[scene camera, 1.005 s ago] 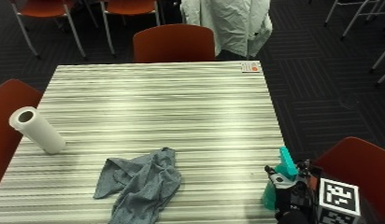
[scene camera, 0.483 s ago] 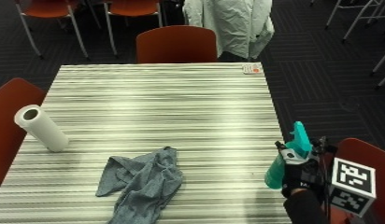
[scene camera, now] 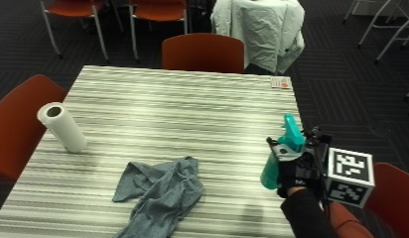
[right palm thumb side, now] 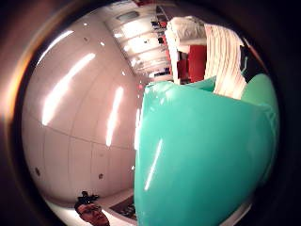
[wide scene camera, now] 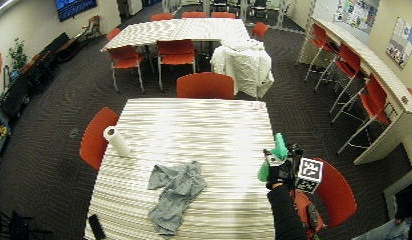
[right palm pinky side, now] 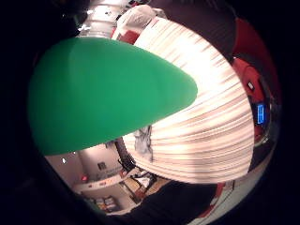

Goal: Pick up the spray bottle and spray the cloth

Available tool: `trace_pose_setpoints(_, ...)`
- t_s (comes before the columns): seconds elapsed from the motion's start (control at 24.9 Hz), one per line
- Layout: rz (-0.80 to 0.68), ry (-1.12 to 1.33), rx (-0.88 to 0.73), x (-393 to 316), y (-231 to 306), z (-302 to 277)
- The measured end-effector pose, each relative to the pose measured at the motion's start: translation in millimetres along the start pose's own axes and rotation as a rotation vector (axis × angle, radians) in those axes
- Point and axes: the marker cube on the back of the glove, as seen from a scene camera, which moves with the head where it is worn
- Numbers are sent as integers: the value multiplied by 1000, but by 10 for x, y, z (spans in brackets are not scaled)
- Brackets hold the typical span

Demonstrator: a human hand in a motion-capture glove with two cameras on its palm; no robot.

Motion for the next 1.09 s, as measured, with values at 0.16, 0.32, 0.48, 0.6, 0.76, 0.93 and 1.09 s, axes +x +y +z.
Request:
trace_pose_setpoints(0.16,14,-22,-152,-129,314,606)
trace_pose_setpoints(0.32,22,-27,-272,-239,533,1136)
trace_pose_setpoints(0.48,32,-10,-318,-184,557,1394)
trace_pose_setpoints(0.6,41,25,-332,-120,562,1441)
trace_pose_setpoints(0.76,55,154,-356,-17,544,1483)
trace_pose_setpoints(0.93,148,379,-424,96,533,1576)
trace_pose_setpoints(1.09,319,655,-479,328,543,1613)
